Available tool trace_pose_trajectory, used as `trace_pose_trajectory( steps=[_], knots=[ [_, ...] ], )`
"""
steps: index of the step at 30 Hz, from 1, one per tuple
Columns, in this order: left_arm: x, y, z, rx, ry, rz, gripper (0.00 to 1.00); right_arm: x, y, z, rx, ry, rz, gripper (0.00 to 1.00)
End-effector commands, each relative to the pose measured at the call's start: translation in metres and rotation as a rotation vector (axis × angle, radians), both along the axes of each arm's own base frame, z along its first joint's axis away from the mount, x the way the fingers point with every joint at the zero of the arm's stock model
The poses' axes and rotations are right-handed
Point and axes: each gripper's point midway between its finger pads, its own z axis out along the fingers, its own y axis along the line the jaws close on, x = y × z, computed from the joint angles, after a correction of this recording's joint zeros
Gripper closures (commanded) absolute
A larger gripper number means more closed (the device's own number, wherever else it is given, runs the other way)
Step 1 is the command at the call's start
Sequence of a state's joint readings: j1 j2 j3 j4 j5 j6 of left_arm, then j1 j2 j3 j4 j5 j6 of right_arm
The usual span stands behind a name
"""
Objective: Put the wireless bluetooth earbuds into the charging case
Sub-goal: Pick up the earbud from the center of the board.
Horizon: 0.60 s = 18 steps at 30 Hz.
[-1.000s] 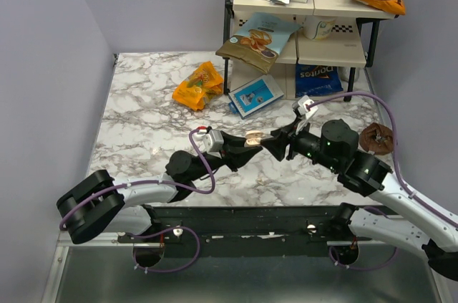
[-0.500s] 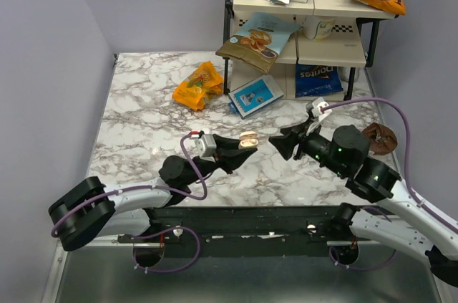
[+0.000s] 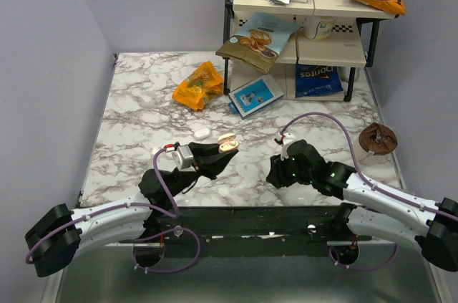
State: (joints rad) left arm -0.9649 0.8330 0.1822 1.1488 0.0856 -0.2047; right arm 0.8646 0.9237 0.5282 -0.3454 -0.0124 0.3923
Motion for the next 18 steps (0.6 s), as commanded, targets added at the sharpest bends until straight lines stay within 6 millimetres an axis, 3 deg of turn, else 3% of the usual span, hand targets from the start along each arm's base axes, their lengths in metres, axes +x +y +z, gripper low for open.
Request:
trace_pose_trajectory(
  steps=[1, 7, 18],
  knots=[
    [0.002, 0.002, -0.012, 0.027, 0.027, 0.022, 1.0, -0.002, 0.011, -0.009, 0.041, 0.056, -0.013, 0.53],
    [-0.002, 0.002, -0.014, 0.031, 0.035, 0.012, 1.0, 0.011, 0.033, -0.008, 0.028, 0.049, 0.018, 0.53],
    [-0.007, 0.012, -0.015, 0.027, 0.031, 0.029, 1.0, 0.024, 0.037, -0.031, -0.153, 0.054, 0.079, 0.46]
  ],
)
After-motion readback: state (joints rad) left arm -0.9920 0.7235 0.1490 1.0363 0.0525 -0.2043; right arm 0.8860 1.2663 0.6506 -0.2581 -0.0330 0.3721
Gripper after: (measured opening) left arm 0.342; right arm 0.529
